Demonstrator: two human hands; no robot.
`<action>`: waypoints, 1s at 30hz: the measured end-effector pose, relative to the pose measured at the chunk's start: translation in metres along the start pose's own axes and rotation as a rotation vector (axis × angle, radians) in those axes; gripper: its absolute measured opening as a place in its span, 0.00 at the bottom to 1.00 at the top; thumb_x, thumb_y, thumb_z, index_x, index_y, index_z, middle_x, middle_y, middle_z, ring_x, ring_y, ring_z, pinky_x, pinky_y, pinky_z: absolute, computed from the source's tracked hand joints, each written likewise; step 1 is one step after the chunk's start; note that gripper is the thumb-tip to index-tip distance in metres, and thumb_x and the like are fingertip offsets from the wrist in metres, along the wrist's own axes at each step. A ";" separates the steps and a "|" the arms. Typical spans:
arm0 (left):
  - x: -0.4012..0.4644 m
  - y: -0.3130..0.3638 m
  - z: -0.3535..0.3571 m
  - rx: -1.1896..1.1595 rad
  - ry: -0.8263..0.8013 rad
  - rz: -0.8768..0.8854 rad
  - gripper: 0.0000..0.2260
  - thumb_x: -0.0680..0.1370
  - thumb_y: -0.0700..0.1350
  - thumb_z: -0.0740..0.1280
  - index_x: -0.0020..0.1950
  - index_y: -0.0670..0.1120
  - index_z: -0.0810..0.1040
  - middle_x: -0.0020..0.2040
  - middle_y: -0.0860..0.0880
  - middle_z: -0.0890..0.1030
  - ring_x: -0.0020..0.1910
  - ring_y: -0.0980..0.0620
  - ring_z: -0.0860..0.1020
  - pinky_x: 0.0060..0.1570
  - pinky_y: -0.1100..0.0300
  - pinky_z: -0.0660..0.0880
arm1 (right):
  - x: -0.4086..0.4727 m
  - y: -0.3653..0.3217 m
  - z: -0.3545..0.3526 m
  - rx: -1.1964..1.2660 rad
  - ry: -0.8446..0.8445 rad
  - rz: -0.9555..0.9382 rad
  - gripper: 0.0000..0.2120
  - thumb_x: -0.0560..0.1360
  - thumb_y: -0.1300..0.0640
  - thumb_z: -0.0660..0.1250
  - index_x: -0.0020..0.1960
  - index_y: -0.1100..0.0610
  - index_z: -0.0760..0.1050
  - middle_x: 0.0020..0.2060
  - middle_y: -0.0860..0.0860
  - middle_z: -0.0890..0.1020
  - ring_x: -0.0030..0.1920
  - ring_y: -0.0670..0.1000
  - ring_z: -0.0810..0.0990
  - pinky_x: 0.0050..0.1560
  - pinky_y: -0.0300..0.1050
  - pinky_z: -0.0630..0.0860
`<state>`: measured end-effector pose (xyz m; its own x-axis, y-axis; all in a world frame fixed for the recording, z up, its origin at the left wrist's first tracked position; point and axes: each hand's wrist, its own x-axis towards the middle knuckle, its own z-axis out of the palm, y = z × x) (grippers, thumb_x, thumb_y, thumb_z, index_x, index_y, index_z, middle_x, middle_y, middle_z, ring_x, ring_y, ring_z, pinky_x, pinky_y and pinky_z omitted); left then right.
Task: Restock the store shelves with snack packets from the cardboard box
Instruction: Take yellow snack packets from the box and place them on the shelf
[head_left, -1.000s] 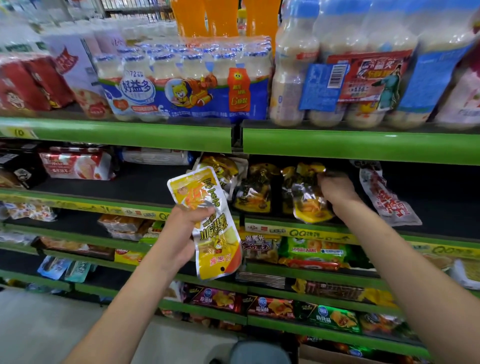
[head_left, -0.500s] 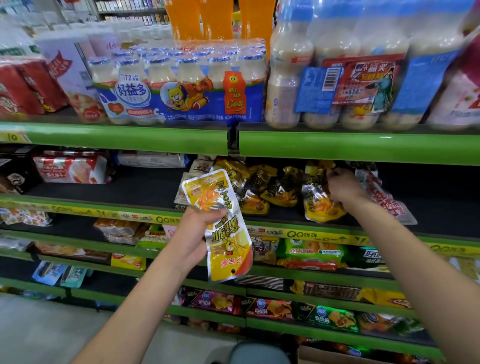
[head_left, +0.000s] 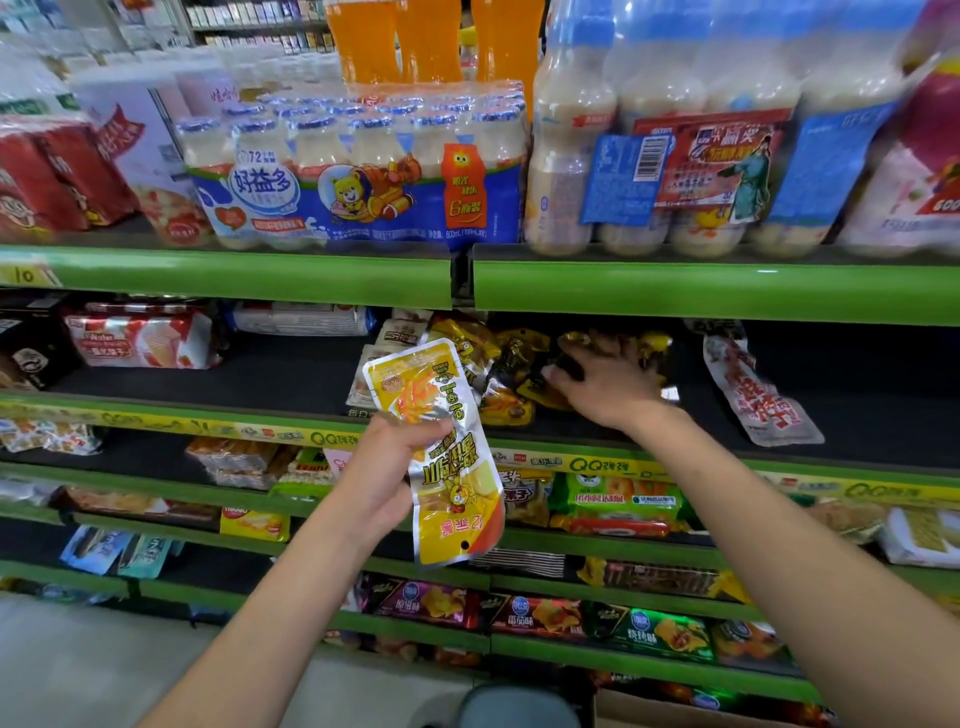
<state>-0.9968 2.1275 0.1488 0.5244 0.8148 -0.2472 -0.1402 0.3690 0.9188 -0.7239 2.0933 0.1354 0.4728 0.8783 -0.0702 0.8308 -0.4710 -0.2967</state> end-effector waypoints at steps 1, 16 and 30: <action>-0.001 0.001 0.000 0.003 -0.002 0.003 0.22 0.67 0.38 0.75 0.61 0.39 0.81 0.55 0.41 0.85 0.58 0.40 0.82 0.57 0.42 0.79 | 0.000 0.000 0.004 -0.023 -0.067 0.000 0.33 0.75 0.26 0.50 0.78 0.34 0.54 0.81 0.48 0.51 0.80 0.63 0.46 0.74 0.71 0.43; -0.004 -0.011 0.017 -0.003 0.025 -0.036 0.19 0.72 0.33 0.72 0.63 0.36 0.78 0.57 0.38 0.84 0.60 0.36 0.81 0.60 0.35 0.76 | -0.027 0.022 0.004 0.013 -0.121 -0.191 0.33 0.78 0.29 0.53 0.79 0.37 0.51 0.80 0.46 0.57 0.81 0.51 0.49 0.78 0.62 0.40; -0.008 -0.016 0.064 0.400 -0.221 0.163 0.24 0.74 0.26 0.68 0.66 0.44 0.75 0.58 0.47 0.84 0.59 0.49 0.82 0.53 0.53 0.80 | -0.125 -0.031 -0.026 -0.337 0.342 -0.869 0.45 0.66 0.51 0.78 0.78 0.46 0.61 0.79 0.53 0.62 0.79 0.60 0.57 0.75 0.68 0.55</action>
<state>-0.9451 2.0867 0.1555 0.6942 0.7174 -0.0585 0.0759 0.0079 0.9971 -0.8009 1.9955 0.1780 -0.3246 0.8836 0.3375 0.9440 0.2799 0.1749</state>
